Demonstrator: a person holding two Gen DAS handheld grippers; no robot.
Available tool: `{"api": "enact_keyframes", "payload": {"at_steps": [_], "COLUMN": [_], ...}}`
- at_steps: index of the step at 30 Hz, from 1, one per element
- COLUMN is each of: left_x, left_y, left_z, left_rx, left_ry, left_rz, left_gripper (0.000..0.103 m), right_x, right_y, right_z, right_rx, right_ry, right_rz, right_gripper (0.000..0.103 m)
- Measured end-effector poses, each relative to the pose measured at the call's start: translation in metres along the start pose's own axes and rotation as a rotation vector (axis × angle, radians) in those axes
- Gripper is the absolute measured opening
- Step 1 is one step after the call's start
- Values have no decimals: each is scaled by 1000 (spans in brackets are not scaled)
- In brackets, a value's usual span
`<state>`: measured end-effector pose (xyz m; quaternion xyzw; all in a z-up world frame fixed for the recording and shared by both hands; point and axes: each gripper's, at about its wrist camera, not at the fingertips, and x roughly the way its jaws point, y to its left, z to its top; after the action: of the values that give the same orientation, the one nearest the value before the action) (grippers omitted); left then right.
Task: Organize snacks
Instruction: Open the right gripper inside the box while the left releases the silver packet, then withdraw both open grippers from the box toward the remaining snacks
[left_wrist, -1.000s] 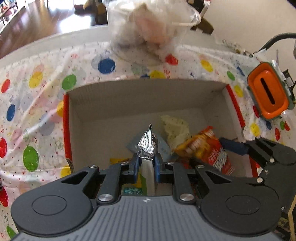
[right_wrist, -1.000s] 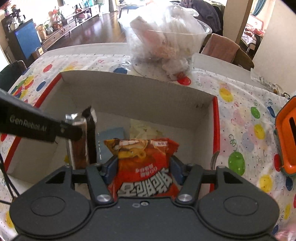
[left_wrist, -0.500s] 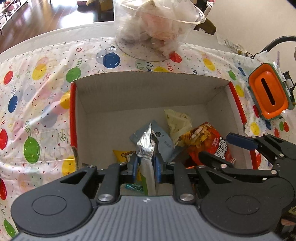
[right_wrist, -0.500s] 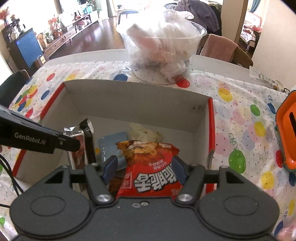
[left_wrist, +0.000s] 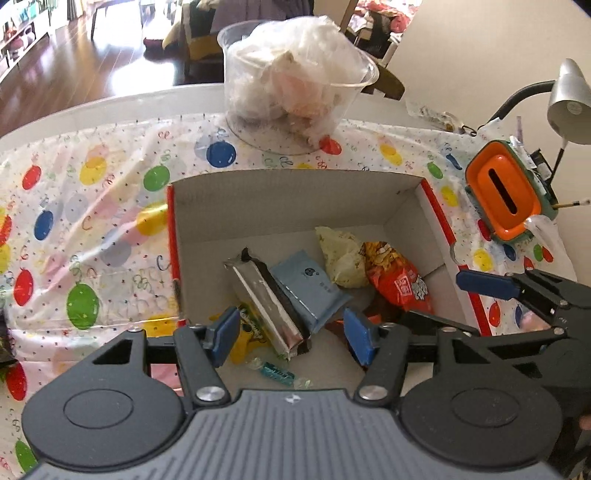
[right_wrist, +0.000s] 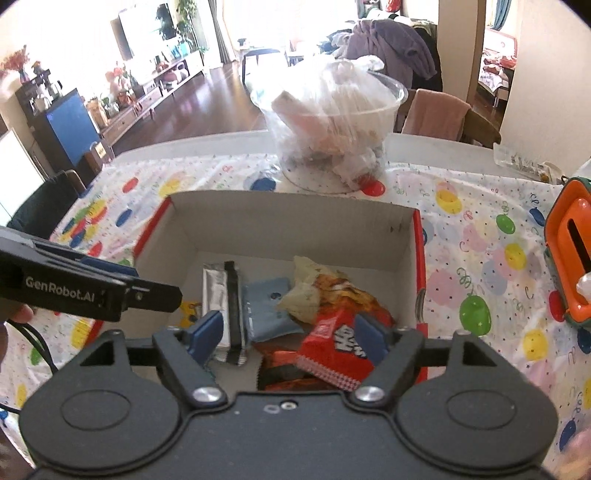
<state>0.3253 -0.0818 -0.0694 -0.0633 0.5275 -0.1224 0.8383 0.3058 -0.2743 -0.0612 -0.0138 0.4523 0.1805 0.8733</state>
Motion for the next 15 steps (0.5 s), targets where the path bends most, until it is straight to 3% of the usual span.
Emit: {"api": "enact_keyframes", "payload": {"at_steps": [11, 15], "left_x": [-49, -66], "left_y": [24, 41], "left_z": [-24, -35], "left_rx": [17, 21], "left_ry": [-107, -145], "left_rz": [-29, -21], "left_gripper": [66, 74], "right_x": [-30, -36], "right_y": [27, 46], "right_z": [-7, -9], "right_rx": [49, 51], "right_ry": [-75, -95], "right_rz": [34, 48], "right_gripper": [90, 93]}}
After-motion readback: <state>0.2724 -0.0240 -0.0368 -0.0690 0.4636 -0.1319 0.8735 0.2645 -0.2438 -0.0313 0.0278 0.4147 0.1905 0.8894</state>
